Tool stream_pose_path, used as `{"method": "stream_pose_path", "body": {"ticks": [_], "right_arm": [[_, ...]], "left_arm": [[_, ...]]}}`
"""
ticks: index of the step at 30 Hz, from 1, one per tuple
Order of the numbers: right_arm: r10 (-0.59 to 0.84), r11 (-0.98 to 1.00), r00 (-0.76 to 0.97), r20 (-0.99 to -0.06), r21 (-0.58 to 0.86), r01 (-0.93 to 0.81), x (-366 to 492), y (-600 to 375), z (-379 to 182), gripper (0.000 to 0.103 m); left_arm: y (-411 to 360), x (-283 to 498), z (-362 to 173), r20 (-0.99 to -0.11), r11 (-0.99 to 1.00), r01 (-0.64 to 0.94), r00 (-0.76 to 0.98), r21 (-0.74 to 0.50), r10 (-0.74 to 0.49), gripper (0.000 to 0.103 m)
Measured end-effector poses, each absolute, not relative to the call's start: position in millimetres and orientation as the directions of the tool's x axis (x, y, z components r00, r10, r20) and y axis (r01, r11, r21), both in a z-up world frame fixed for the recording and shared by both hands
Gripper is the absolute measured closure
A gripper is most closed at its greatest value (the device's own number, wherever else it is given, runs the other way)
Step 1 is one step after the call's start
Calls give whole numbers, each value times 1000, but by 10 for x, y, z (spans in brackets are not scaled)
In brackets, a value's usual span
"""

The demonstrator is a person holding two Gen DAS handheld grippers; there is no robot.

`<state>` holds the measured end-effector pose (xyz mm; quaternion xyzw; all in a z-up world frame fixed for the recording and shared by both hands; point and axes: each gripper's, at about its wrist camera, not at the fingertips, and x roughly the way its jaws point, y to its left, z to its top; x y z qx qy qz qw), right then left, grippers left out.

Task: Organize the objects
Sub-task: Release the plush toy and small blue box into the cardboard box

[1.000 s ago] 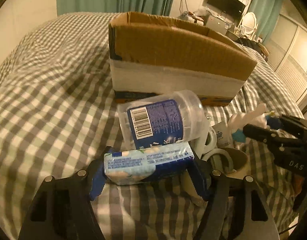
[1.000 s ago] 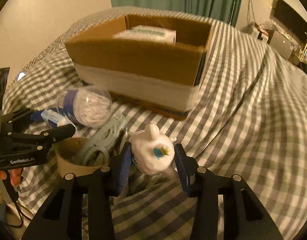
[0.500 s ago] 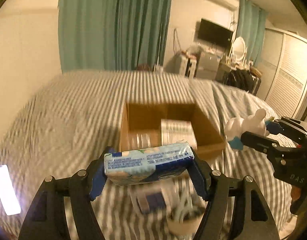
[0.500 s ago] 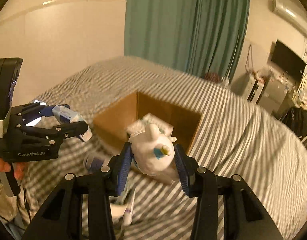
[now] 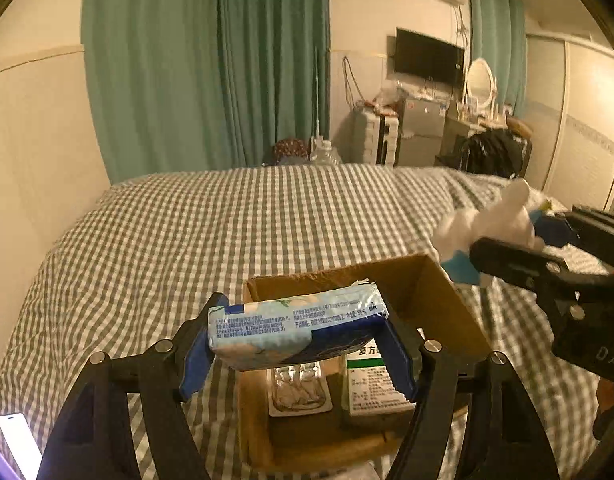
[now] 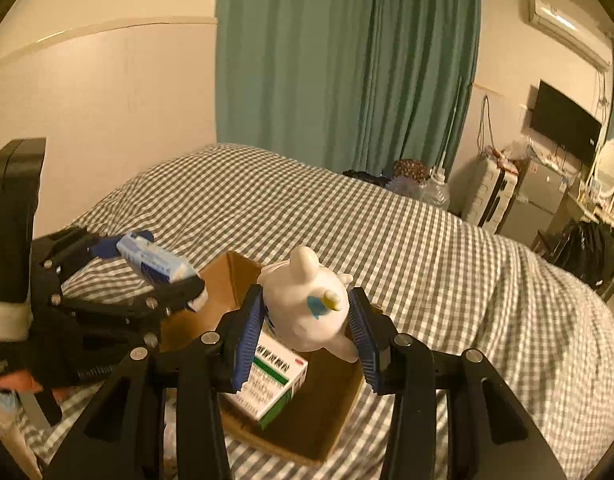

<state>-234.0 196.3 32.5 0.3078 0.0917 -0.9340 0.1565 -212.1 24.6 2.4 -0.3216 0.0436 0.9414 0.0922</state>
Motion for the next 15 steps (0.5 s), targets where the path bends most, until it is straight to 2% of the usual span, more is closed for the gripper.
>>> {"method": "stream_pose_path", "body": {"ticks": [7, 8, 10, 15], "right_arm": [[-224, -947, -762, -608, -48, 317, -2634, 2029, 194, 59], [-217, -950, -766, -605, -48, 308, -2648, 2044, 203, 56], [-219, -955, -776, -591, -34, 296, -2644, 2091, 249, 33], [-229, -958, -798, -557, -18, 287, -2502, 2218, 432, 30]], "left_arm": [[362, -2366, -298, -664, -979, -203, -737, 38, 127, 30], [387, -2383, -311, -665, -978, -202, -737, 41, 124, 29], [454, -2403, -319, -664, -976, -207, -739, 59, 117, 26], [496, -2270, -212, -621, -976, -183, -781, 115, 73, 3]]}}
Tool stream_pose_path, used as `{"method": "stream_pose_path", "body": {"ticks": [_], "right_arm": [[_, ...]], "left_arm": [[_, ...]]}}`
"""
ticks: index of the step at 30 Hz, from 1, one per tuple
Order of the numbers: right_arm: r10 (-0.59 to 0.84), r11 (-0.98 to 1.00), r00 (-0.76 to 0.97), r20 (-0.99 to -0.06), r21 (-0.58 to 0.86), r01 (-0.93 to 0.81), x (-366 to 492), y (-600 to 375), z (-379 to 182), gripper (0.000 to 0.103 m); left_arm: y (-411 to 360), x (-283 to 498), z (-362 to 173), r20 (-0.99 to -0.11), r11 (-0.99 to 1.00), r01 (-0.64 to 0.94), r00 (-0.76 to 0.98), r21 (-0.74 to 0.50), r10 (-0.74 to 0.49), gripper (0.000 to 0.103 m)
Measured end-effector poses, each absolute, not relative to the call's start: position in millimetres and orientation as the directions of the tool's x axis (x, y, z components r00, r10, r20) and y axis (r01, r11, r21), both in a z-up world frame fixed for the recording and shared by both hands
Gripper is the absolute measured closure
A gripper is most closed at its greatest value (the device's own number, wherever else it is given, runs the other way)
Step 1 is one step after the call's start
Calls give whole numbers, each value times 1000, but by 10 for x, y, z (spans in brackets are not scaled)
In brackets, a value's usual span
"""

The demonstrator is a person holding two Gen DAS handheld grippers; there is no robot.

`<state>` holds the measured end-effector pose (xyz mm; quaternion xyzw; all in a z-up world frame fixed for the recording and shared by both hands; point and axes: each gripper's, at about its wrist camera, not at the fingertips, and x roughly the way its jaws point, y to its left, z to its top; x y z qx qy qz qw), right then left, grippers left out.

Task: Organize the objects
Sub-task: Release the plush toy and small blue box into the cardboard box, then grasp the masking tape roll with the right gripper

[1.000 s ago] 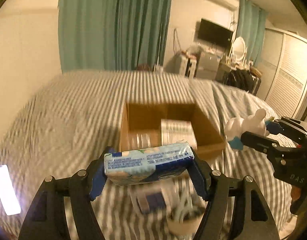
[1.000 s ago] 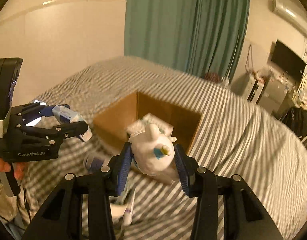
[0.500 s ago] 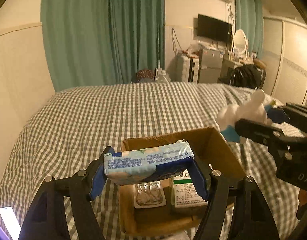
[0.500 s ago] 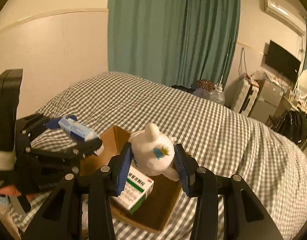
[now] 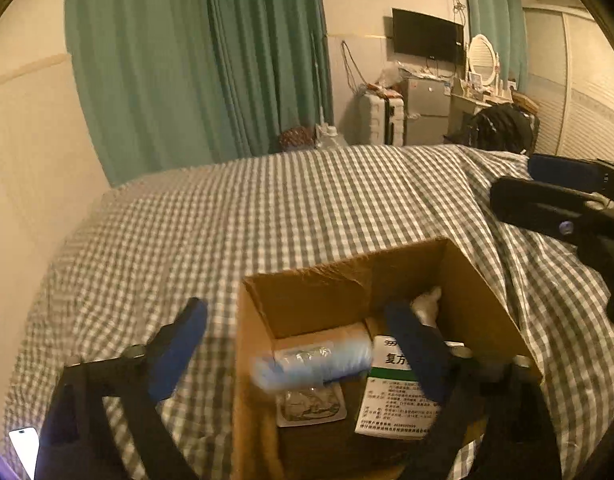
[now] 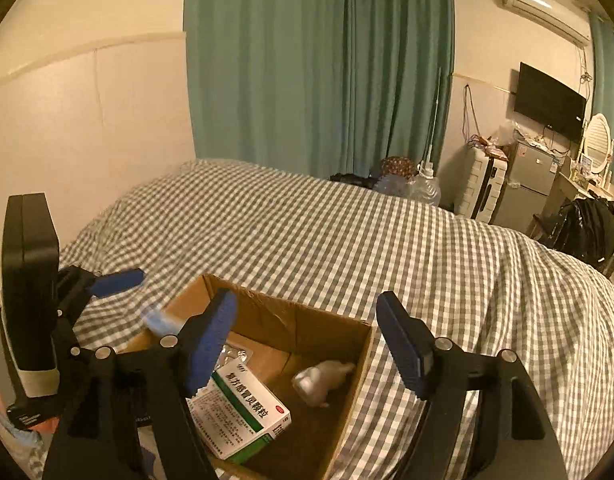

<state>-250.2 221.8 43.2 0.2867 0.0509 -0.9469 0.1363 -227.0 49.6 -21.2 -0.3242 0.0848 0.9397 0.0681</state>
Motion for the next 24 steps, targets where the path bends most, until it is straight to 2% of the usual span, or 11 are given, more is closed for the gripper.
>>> {"method": "stream_pose_path", "body": {"ticks": [3, 6, 10, 12, 18, 24], "right_arm": [[-226, -957, -814, -536, -36, 289, -2281, 2218, 581, 23], [-233, -951, -823, -518, -56, 304, -2004, 2220, 737, 22], [-237, -940, -830, -505, -95, 326, -1587, 2141, 842, 15], [-248, -932, -822, -512, -104, 346, -1435, 2115, 829, 14], [-270, -909, -768, -581, -109, 402, -1071, 1915, 430, 14], [-296, -846, -625, -723, -105, 523, -956, 1543, -398, 14]], "left_arm": [[425, -2138, -62, -602, -981, -168, -795, 100, 75, 3], [291, -1954, 127, -587, -986, -156, -805, 65, 89, 3], [66, -1590, 301, -554, -989, -143, -827, 49, 92, 0], [-90, -1396, 310, -552, -990, -140, -828, 34, 98, 0], [-375, -919, 64, -589, -996, -85, -807, 29, 51, 0], [-570, -658, -448, -658, -1000, -21, -753, 20, 3, 0]]}}
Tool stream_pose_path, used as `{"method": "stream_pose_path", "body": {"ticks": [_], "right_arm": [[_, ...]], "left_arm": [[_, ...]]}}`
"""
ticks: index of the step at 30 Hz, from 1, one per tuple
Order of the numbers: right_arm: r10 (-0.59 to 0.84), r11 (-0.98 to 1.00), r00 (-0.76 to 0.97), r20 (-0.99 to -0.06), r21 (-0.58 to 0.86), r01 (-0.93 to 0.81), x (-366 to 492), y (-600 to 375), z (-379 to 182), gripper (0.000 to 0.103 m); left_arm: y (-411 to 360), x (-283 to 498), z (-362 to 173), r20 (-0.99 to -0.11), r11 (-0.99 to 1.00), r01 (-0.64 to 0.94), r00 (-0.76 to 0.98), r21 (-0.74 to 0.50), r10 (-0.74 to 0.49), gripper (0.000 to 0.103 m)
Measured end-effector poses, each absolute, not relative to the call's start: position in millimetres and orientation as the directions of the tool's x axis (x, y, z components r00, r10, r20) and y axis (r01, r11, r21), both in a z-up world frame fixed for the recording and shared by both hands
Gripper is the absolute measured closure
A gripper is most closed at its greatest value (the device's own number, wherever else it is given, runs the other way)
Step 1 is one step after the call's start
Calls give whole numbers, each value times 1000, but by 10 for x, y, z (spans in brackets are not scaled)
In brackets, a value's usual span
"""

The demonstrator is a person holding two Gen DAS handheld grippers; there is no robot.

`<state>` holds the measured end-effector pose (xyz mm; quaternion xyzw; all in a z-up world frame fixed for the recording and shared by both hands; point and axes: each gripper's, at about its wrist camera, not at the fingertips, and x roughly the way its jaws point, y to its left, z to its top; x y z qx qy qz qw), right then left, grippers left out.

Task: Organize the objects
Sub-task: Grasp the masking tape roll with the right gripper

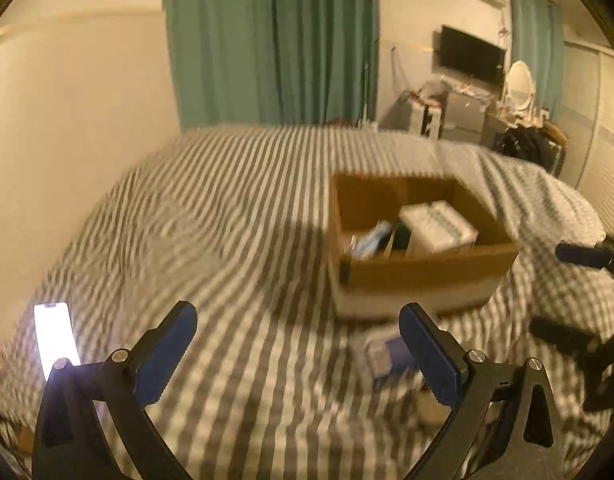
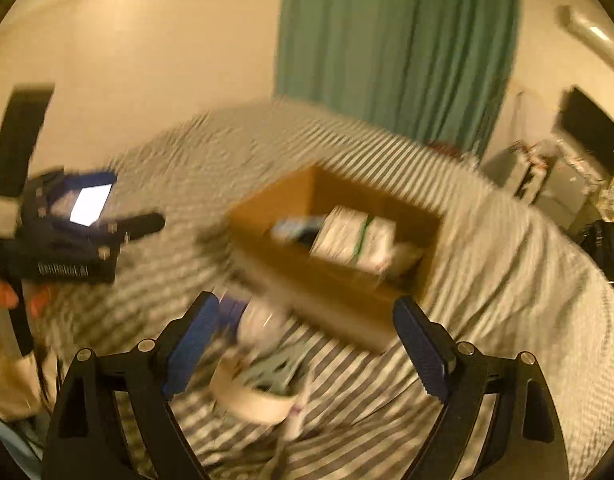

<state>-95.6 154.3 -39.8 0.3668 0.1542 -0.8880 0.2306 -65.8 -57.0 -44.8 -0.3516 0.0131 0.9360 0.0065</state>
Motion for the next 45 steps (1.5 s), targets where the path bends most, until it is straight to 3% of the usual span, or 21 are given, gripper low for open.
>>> {"method": "stream_pose_path", "body": {"ticks": [7, 13, 14, 15, 17, 19, 21, 26, 30, 39, 45], "right_arm": [[-265, -766, -440, -858, -90, 636, -821, 1260, -1156, 14], [-173, -734, -440, -881, -183, 654, -772, 1141, -1403, 15], [-175, -739, -443, -879, -179, 649, -775, 1145, -1391, 18], [-180, -745, -446, -877, -174, 644, -779, 1156, -1370, 34], [-225, -763, -427, -876, -114, 637, -798, 1219, -1307, 48], [-267, -782, -434, -861, -70, 620, -801, 1304, -1201, 69], [-281, -804, -465, -840, -58, 591, -816, 1394, -1073, 74], [-334, -871, -545, -769, 30, 490, -911, 1778, -615, 75], [-297, -909, -631, -717, 9, 417, -981, 2021, -348, 75], [-234, -943, -643, -729, 11, 332, -1130, 2320, -419, 75], [-253, -943, -636, -729, 40, 330, -1117, 2422, -472, 75]], "left_arm": [[-570, -626, -931, -742, -1000, -27, -669, -9, 25, 0], [-522, -626, -1097, -772, -999, -45, -635, -4, 32, 0], [-525, -628, -1112, -774, -999, -42, -632, -1, 27, 0], [-528, -629, -1122, -776, -999, -41, -630, 1, 25, 0], [-526, -640, -1124, -778, -999, -41, -627, 4, 23, 0], [-522, -652, -1124, -779, -999, -43, -626, 8, 21, 0], [-509, -662, -1134, -782, -999, -46, -623, 14, 18, 0], [-407, -729, -1162, -790, -997, -74, -612, 13, 35, 0], [-245, -837, -1174, -798, -993, -113, -596, -26, 89, 0], [157, -1180, -1270, -814, -985, -153, -559, -83, 155, 0], [241, -1372, -1440, -843, -993, -100, -529, -57, 102, 0]]}}
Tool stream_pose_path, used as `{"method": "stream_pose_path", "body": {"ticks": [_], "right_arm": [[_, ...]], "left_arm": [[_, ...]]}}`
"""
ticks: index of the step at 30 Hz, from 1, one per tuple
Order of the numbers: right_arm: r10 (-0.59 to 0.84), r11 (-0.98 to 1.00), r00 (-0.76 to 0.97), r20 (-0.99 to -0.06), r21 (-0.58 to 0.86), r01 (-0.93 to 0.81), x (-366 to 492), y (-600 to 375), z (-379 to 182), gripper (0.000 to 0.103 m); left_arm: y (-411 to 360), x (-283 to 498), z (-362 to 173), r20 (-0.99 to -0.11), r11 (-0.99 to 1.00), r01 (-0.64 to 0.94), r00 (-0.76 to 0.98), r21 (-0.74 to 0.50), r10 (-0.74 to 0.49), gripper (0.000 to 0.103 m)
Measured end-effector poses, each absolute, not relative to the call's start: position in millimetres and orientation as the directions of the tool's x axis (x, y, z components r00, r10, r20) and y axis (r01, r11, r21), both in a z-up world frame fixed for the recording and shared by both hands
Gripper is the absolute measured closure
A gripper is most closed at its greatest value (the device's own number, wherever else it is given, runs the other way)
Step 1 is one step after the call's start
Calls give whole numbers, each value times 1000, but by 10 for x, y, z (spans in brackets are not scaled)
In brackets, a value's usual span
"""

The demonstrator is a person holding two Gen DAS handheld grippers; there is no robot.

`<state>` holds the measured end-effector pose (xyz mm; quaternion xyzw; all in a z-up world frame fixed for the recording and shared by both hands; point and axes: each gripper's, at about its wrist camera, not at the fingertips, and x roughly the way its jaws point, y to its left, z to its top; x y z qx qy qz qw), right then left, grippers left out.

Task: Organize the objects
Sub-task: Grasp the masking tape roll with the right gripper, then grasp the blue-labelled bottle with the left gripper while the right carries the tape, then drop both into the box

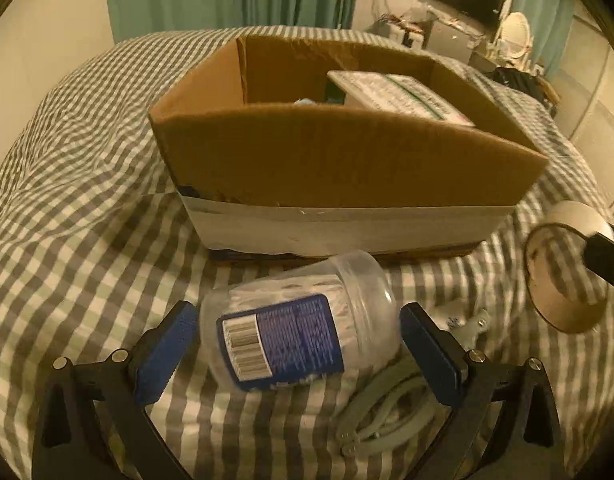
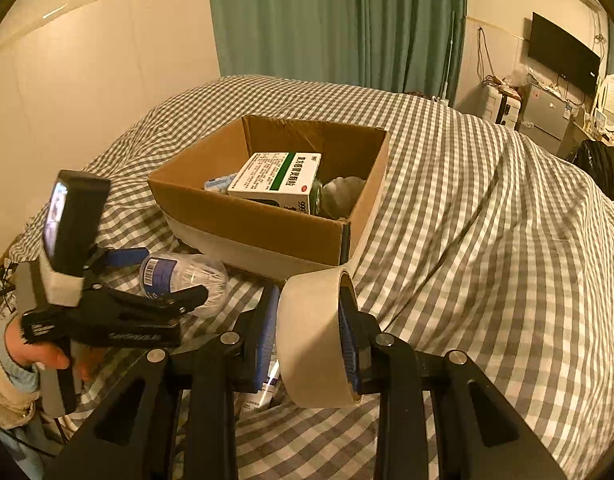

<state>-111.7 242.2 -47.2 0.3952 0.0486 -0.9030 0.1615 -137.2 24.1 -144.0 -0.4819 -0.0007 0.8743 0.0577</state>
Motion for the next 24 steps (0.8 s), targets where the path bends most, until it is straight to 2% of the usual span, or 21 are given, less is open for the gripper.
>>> {"method": "stream_pose_path", "body": {"ticks": [5, 8, 13, 18, 21, 24], "right_arm": [[-260, -944, -635, -728, 54, 325, -1116, 2458, -526, 75], [-258, -947, -644, -720, 54, 318, -1103, 2483, -494, 75], [-248, -948, -663, -706, 35, 316, -1088, 2472, -379, 75], [-230, -947, -713, -663, -16, 321, -1110, 2417, -85, 75], [-226, -954, -754, -617, -17, 299, -1255, 2360, 181, 75], [-257, -952, -772, -581, 15, 306, -1437, 2308, 406, 75]], "left_arm": [[257, -1444, -1570, -854, -994, -90, -511, -61, 99, 0], [259, -1418, -1576, -858, -991, -109, -500, -72, 117, 7], [219, -1297, -1426, -853, -988, -131, -505, -78, 134, 8], [63, -989, -997, -815, -977, -169, -543, -130, 203, 8], [13, -873, -597, -751, -968, -188, -611, -167, 248, 8], [29, -918, -205, -689, -963, -225, -676, -147, 263, 9]]}}
